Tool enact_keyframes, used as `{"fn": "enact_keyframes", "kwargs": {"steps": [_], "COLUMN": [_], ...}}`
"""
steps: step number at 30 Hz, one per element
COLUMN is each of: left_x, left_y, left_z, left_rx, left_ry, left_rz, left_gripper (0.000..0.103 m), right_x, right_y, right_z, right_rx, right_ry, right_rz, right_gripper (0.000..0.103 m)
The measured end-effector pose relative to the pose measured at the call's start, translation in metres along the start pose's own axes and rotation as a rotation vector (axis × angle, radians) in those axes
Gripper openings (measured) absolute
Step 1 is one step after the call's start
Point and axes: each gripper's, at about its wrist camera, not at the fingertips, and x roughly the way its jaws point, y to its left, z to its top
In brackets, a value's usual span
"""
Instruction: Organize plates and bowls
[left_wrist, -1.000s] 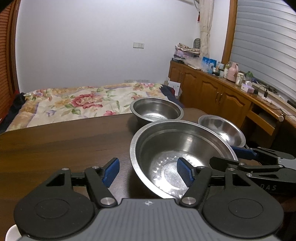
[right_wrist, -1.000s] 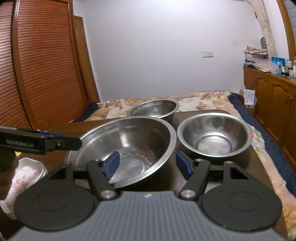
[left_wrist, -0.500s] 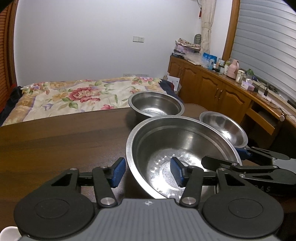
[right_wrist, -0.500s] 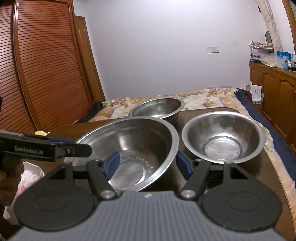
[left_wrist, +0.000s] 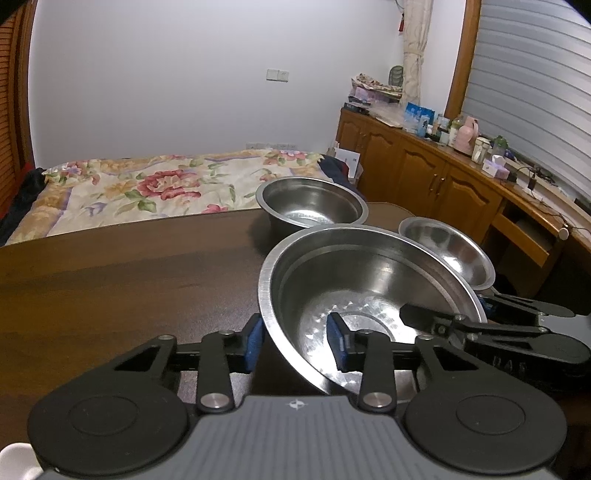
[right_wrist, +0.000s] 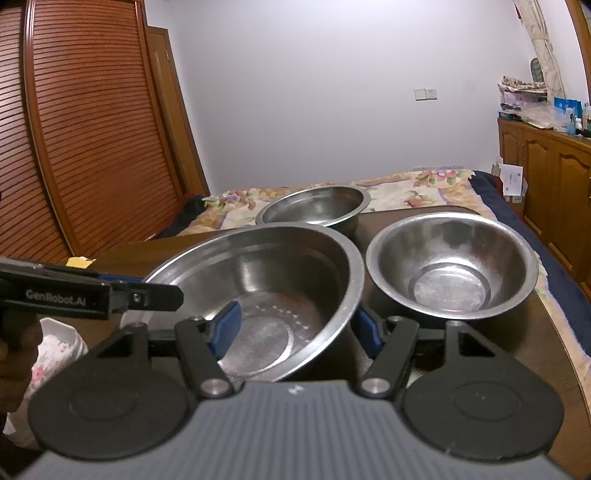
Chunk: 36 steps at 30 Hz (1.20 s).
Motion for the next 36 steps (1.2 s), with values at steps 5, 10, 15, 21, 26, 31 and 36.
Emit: {"fn": "enact_keyframes", "kwargs": {"steps": [5, 10, 15, 21, 26, 31, 36], "left_x": [-0.01, -0.03, -0.05, -0.071, -0.083, -0.093, -0.095], "left_y": [-0.002, -0.006, -0.009, -0.015, -0.018, -0.022, -0.025], "left_z": [-0.001, -0.001, -0.005, -0.015, -0.026, -0.038, -0.05], "left_rx": [-0.002, 0.006, 0.008, 0.02, 0.022, 0.013, 0.013], "left_ry": [-0.003, -0.039, -0.068, -0.094, -0.101, -0.1, -0.082], "left_rz": [0.003, -0.002, -0.011, -0.022, -0.023, -0.02, -0.034], "left_gripper": [0.033, 0.033, 0.033, 0.033, 0.033, 0.033, 0.033], "right_x": [0.0, -0.005, -0.021, -0.04, -0.052, -0.059, -0.065], "right_y": [-0.002, -0.004, 0.004, 0.01, 0.015, 0.017, 0.02], "right_z": [0.0, 0.0, 0.003, 0.003, 0.001, -0.005, -0.013], "right_rx": [0.018, 0.058, 0.062, 0.069, 0.069, 0.072, 0.066], "right_ry": [-0.001, -0.002, -0.032, -0.055, -0.068, -0.065, -0.049], "right_rz": [-0.018, -0.015, -0.006, 0.003, 0.0, 0.002, 0.001], "right_gripper": [0.044, 0.039, 0.039, 0.039, 0.039, 0.039, 0.039]}}
